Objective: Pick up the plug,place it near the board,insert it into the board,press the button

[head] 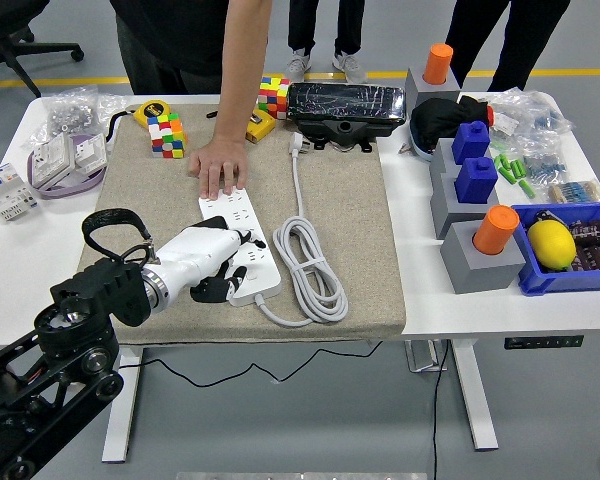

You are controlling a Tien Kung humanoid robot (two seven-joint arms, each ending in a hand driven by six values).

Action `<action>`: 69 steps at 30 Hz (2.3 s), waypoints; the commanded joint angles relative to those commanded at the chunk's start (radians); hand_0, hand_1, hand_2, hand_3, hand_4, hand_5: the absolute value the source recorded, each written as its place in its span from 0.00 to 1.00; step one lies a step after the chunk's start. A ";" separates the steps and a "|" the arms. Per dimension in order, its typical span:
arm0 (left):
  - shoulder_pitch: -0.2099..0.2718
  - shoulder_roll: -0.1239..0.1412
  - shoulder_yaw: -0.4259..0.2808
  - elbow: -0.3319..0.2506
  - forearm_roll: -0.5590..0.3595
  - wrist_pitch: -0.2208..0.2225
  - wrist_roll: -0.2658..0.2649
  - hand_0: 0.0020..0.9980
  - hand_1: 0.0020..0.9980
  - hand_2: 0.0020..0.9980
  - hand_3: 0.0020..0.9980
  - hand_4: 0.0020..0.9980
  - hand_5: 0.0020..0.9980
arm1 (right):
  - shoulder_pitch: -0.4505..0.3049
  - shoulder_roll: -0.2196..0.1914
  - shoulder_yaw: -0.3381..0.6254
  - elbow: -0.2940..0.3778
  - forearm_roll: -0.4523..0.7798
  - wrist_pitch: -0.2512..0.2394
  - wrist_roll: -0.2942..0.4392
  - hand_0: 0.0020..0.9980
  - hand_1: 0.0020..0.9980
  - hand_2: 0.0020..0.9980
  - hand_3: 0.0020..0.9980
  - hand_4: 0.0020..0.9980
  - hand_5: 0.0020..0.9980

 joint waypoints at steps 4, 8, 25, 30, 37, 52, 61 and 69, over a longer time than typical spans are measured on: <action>0.004 -0.019 -0.059 -0.020 -0.052 0.133 -0.121 0.21 0.04 0.12 0.72 0.35 0.00 | -0.003 0.001 0.002 0.000 -0.005 -0.001 -0.001 0.80 0.75 0.74 0.78 1.00 1.00; -0.003 -0.042 -0.105 0.041 -0.106 0.294 -0.232 0.32 0.31 0.39 0.68 0.67 0.00 | -0.004 0.003 0.001 0.000 -0.005 -0.001 0.000 0.80 0.75 0.74 0.78 1.00 1.00; -0.076 -0.123 -0.106 0.417 -0.506 0.331 -0.393 1.00 1.00 1.00 1.00 1.00 0.45 | 0.004 0.001 0.003 0.000 -0.006 -0.004 -0.001 0.80 0.75 0.74 0.78 1.00 1.00; -0.091 -0.124 -0.091 0.473 -0.485 0.328 -0.372 1.00 1.00 1.00 1.00 1.00 0.26 | 0.004 0.001 0.006 0.000 -0.009 -0.003 -0.002 0.80 0.75 0.74 0.78 1.00 1.00; -0.121 -0.129 -0.080 0.562 -0.326 0.352 -0.328 1.00 1.00 1.00 1.00 1.00 0.16 | 0.004 0.000 0.006 0.000 -0.008 -0.004 -0.002 0.80 0.75 0.74 0.78 1.00 1.00; -0.139 -0.135 -0.040 0.639 -0.113 0.389 -0.291 0.87 0.91 0.93 0.95 1.00 0.13 | 0.001 -0.001 0.000 0.000 -0.003 -0.001 -0.001 0.80 0.75 0.73 0.78 1.00 1.00; -0.135 -0.135 -0.035 0.659 -0.078 0.384 -0.275 0.74 0.74 0.76 0.81 1.00 0.09 | -0.004 -0.001 -0.004 0.000 0.000 -0.002 -0.002 0.80 0.75 0.74 0.78 1.00 1.00; -0.136 -0.134 -0.031 0.660 -0.074 0.398 -0.267 0.65 0.65 0.67 0.74 1.00 0.08 | -0.006 0.000 -0.008 0.000 0.003 -0.002 -0.003 0.80 0.75 0.74 0.78 1.00 1.00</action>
